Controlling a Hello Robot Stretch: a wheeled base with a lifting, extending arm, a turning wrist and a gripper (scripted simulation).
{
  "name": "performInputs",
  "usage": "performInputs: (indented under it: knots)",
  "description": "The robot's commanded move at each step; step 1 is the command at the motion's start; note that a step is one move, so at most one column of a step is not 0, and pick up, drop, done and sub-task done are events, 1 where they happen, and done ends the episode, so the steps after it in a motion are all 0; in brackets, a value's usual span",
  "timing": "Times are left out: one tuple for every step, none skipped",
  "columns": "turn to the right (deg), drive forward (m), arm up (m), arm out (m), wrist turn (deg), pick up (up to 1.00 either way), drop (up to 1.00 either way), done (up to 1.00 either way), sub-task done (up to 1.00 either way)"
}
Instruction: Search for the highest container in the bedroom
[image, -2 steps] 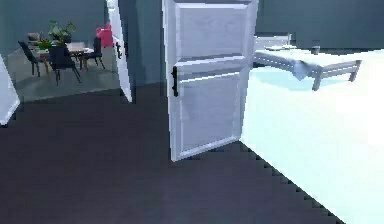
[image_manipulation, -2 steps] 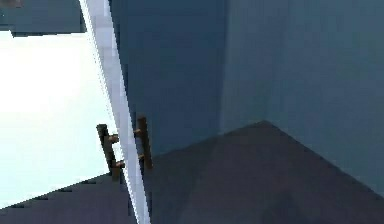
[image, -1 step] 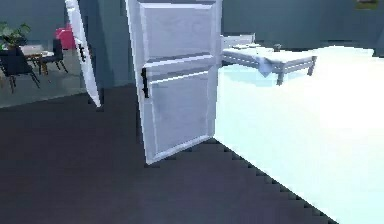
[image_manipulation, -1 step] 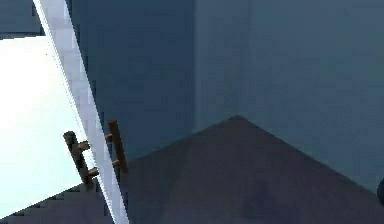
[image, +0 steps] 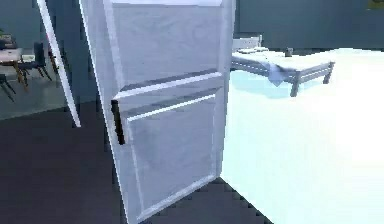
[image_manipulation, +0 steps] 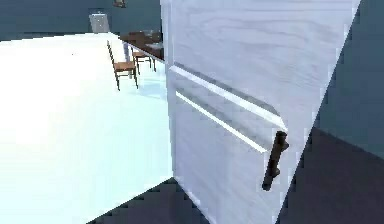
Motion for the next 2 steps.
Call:
performInputs:
  knots:
    - [45.0,0.00,0.00,0.00,0.0,0.00,0.00,0.00,0.00]
    - [9.0,0.00,0.00,0.00,0.0,0.00,0.00,0.00,0.00]
